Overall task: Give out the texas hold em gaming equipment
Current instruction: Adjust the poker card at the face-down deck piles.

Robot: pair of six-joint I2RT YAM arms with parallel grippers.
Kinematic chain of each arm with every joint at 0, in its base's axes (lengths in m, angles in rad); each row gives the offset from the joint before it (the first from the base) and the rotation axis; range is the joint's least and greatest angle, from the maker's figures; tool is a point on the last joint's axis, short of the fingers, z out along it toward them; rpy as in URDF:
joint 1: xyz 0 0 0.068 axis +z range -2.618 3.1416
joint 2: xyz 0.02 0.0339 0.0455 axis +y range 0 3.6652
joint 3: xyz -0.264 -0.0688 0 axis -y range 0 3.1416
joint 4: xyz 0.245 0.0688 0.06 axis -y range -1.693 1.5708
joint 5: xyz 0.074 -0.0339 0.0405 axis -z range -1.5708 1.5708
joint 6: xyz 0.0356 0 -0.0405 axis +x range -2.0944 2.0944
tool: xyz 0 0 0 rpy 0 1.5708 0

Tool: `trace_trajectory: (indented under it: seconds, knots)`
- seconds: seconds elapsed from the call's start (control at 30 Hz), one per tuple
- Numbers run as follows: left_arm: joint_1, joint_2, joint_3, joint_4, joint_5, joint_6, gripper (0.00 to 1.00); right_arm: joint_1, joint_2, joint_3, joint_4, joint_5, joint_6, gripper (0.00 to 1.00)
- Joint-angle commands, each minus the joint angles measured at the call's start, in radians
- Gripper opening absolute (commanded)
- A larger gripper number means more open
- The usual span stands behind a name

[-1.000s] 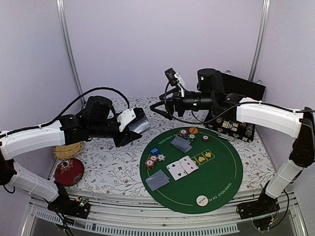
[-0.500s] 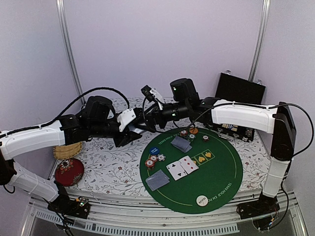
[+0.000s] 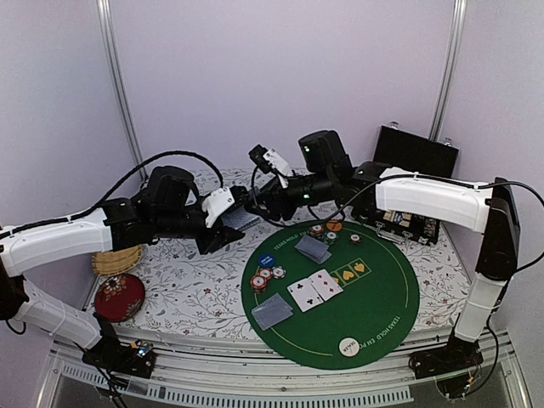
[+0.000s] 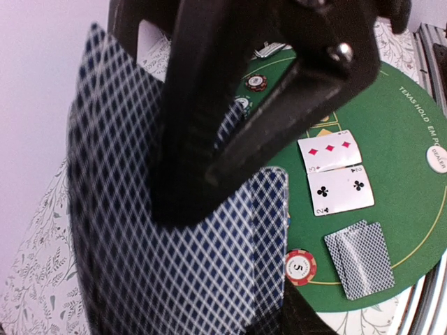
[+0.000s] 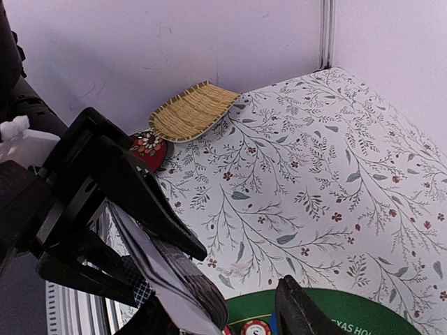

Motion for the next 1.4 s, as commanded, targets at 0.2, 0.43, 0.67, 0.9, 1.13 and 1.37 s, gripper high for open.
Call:
trace_trajectory:
  seconds: [0.2,0.43,0.67,0.9,1.13,1.37]
  knots:
    - [0.001,-0.017,-0.004,0.022,0.011,0.005,0.45,-0.005,-0.088,0.001,-0.102,0.045,-0.018,0.24]
    - [0.0,-0.015,-0.004,0.022,0.012,0.003,0.45,-0.005,-0.1,0.046,-0.195,0.068,-0.034,0.03]
    - [0.001,-0.013,-0.004,0.022,0.013,0.002,0.45,-0.006,-0.141,0.048,-0.219,0.072,-0.053,0.05]
    - [0.001,-0.013,-0.003,0.023,0.015,0.001,0.45,-0.006,-0.131,0.031,-0.183,-0.004,-0.05,0.06]
    - [0.0,-0.011,-0.003,0.025,0.013,0.0,0.45,-0.002,-0.082,-0.004,-0.067,-0.103,0.023,0.06]
    - [0.0,-0.011,-0.004,0.026,0.007,-0.001,0.46,0.007,-0.044,-0.02,-0.004,-0.152,0.09,0.06]
